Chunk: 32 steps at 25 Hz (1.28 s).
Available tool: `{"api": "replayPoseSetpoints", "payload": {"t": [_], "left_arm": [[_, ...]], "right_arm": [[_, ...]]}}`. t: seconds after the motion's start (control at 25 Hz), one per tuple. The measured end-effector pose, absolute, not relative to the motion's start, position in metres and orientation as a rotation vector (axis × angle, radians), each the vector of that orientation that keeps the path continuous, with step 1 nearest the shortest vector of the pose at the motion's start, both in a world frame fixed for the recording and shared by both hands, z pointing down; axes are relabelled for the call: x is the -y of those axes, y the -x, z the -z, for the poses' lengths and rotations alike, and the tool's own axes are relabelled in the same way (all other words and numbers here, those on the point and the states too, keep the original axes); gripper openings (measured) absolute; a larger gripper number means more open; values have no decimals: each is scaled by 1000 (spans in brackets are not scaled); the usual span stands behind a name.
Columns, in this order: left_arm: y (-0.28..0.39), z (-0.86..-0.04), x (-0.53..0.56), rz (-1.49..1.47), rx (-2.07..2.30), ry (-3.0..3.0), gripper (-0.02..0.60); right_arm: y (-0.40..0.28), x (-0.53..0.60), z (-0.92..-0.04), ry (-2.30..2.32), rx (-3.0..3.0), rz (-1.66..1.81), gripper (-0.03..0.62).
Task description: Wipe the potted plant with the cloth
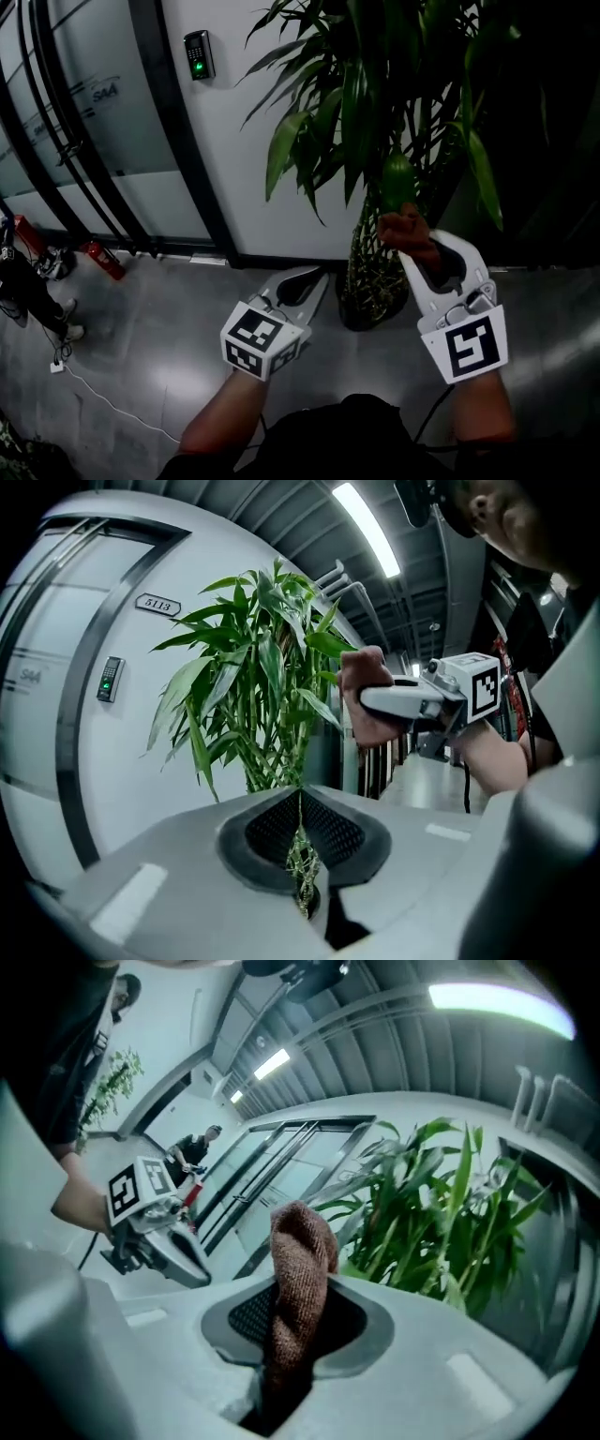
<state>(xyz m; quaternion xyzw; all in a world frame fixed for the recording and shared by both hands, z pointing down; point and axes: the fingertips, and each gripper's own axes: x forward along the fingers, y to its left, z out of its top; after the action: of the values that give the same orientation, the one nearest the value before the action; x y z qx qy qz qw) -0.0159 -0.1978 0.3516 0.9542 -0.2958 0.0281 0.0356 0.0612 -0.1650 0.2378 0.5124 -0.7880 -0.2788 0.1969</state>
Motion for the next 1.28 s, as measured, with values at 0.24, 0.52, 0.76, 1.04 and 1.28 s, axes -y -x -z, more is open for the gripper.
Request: {"api": "replayPoseSetpoints", "payload": {"t": [0.24,0.52,0.76,1.04,1.28], "left_arm": [[-23,-333,225,-34,899,-2974,18],[-72,-316,249,-8,852,-3000,18],[-90,-306,250,10,837,-3037,18],[-99,-306,242,-19,831,-3050,18],[-105,-306,240,-54,895,-3073,18]], "right_arm": [[-98,217,-191,-1603,2081,883,66],[-98,265,-199,-1534,2017,881,66],[-92,261,-221,-1402,2037,899,66],[-86,247,-246,-1290,2085,879,66],[-84,225,-277,-1180,2142,833,66]]}}
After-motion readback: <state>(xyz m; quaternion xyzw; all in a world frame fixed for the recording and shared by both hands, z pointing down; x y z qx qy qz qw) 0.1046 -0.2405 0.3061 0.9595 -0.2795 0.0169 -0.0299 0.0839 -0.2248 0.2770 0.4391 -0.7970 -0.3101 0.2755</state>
